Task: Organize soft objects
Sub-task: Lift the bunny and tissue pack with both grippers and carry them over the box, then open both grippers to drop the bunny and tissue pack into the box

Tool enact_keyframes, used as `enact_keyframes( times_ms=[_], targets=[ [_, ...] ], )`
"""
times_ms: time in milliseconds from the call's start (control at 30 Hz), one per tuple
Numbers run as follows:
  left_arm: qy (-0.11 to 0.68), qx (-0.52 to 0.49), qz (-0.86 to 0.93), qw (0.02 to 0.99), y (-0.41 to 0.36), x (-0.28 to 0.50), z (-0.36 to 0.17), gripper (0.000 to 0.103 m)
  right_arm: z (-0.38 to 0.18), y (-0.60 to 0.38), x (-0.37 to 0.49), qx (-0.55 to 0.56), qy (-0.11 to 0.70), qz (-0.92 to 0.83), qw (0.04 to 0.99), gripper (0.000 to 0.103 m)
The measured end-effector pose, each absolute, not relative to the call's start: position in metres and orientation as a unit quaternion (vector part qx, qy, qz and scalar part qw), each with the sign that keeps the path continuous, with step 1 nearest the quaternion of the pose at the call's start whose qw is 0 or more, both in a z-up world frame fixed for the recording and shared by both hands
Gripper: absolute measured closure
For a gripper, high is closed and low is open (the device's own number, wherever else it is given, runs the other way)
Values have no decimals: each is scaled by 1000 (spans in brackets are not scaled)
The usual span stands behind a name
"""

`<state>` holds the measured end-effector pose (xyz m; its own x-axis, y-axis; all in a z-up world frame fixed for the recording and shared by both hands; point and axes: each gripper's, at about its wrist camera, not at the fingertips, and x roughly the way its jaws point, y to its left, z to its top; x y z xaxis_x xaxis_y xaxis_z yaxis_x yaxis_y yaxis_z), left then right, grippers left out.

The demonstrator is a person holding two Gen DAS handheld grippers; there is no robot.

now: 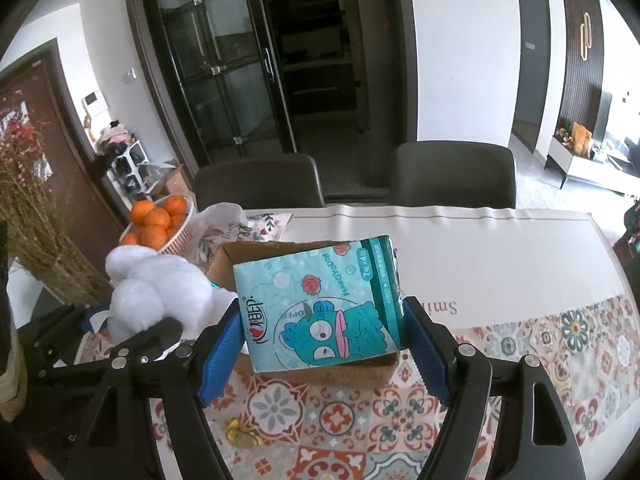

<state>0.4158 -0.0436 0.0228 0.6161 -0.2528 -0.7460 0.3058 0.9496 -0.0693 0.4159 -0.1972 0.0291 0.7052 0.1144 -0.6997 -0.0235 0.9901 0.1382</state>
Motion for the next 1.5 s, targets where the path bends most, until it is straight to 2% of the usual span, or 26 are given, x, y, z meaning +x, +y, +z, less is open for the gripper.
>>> enact_keyframes(
  times_ms=[233, 800, 900, 967, 1000, 1500],
  targets=[
    [414, 36, -156, 896, -47, 441, 13, 46, 16, -199, 447, 47, 401, 41, 914, 26],
    [480, 38, -170, 860, -59, 504, -44, 46, -36, -208, 514, 62, 473, 55, 877, 26],
    [490, 38, -174, 853, -61, 511, -53, 43, -42, -206, 522, 64, 481, 65, 872, 25],
    [493, 40, -175, 851, -63, 514, -58, 31, -45, -205, 525, 68, 484, 70, 869, 25],
    [493, 42, -175, 851, -63, 515, -58, 29, -47, -205, 527, 71, 488, 72, 867, 24],
    [473, 49, -133, 870, -48, 496, -43, 28, -30, -202, 497, 67, 456, 24, 887, 24]
  ],
)
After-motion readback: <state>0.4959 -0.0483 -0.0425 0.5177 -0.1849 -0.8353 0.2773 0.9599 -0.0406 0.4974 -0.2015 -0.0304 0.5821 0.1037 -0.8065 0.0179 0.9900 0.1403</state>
